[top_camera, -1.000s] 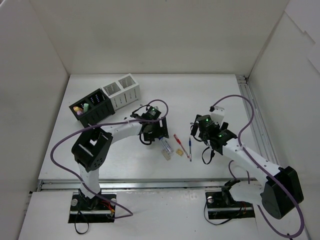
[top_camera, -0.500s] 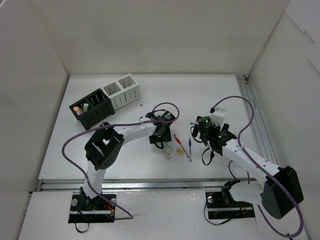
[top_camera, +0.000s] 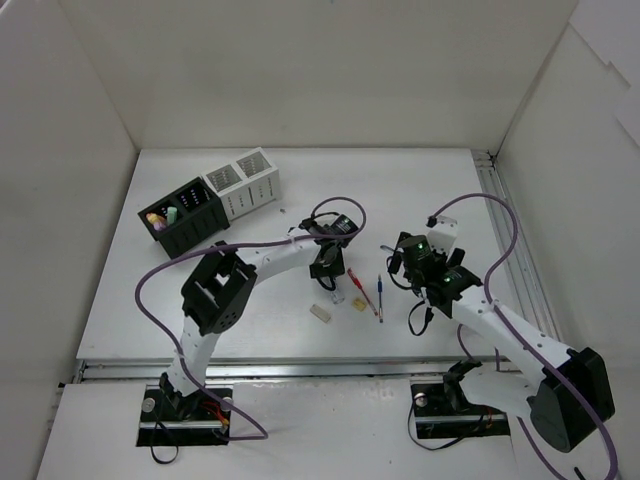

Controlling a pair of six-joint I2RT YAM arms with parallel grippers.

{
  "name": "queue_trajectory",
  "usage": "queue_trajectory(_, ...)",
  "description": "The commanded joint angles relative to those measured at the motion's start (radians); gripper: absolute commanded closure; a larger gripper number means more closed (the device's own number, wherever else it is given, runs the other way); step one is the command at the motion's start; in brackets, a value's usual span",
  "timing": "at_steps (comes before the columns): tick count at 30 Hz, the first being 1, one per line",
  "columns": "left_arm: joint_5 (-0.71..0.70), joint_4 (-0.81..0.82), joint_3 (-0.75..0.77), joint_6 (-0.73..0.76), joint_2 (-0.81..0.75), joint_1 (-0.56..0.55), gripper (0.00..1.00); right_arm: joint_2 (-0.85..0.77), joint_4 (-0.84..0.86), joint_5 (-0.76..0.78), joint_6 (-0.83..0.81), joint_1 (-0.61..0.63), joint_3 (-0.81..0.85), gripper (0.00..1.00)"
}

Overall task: Sort the stationery into containers
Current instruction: Pick up the stationery from the center of the board.

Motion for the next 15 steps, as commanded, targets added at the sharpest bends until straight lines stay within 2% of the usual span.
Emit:
queue_trajectory(1, -0.063, -0.012, 0.098, 0.058, -0.056, 0.026, 1.0, -0.032, 0.003, 0.047, 0.002, -0.002, -0.008, 0.02)
queue_trajectory(4, -0.089, 0.056, 0.107, 0.166, -0.181, 0.08, 1.0, -0.039, 0.003, 0.045, -0.013, -0.001, -0.005, 0.02)
queue_trajectory(7, -0.176, 0.164, 0.069, 0.339, -0.33, 0.136, 1.0, -0.045, 0.003, 0.056, -0.018, 0.001, -0.006, 0.02)
queue_trajectory(8, -0.243, 0.205, 0.046, 0.389, -0.369, 0.153, 1.0, -0.045, 0.004, 0.06, -0.018, 0.006, -0.006, 0.02)
queue_trajectory(9, -0.268, 0.33, 0.011, 0.505, -0.415, 0.17, 1.0, -0.039, 0.004, 0.064, -0.019, 0.006, -0.005, 0.02)
queue_trajectory(11, -0.342, 0.466, -0.112, 0.601, -0.533, 0.225, 1.0, -0.033, 0.003, 0.073, -0.031, 0.007, 0.0, 0.02)
queue_trajectory(12, -0.356, 0.591, -0.149, 0.649, -0.567, 0.248, 1.0, -0.029, 0.004, 0.077, -0.037, 0.01, -0.002, 0.02)
queue_trajectory(15, -0.376, 0.714, -0.212, 0.752, -0.638, 0.368, 1.0, -0.018, 0.006, 0.102, -0.047, 0.015, 0.006, 0.02)
